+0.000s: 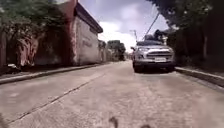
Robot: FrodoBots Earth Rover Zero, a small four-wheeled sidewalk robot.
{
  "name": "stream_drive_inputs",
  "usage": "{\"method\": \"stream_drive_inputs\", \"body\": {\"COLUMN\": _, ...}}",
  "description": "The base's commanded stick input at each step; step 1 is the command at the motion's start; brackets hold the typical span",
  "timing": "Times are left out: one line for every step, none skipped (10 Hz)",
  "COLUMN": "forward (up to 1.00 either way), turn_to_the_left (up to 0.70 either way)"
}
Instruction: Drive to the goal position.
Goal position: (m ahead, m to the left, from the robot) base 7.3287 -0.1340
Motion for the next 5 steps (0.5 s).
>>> {"method": "stream_drive_inputs", "body": {"forward": 0.85, "turn_to_the_left": 0.01}}
{"method": "stream_drive_inputs", "body": {"forward": 0.85, "turn_to_the_left": 0.01}}
{"method": "stream_drive_inputs", "body": {"forward": 0.85, "turn_to_the_left": 0.01}}
{"method": "stream_drive_inputs", "body": {"forward": 0.85, "turn_to_the_left": 0.01}}
{"method": "stream_drive_inputs", "body": {"forward": 0.85, "turn_to_the_left": 0.01}}
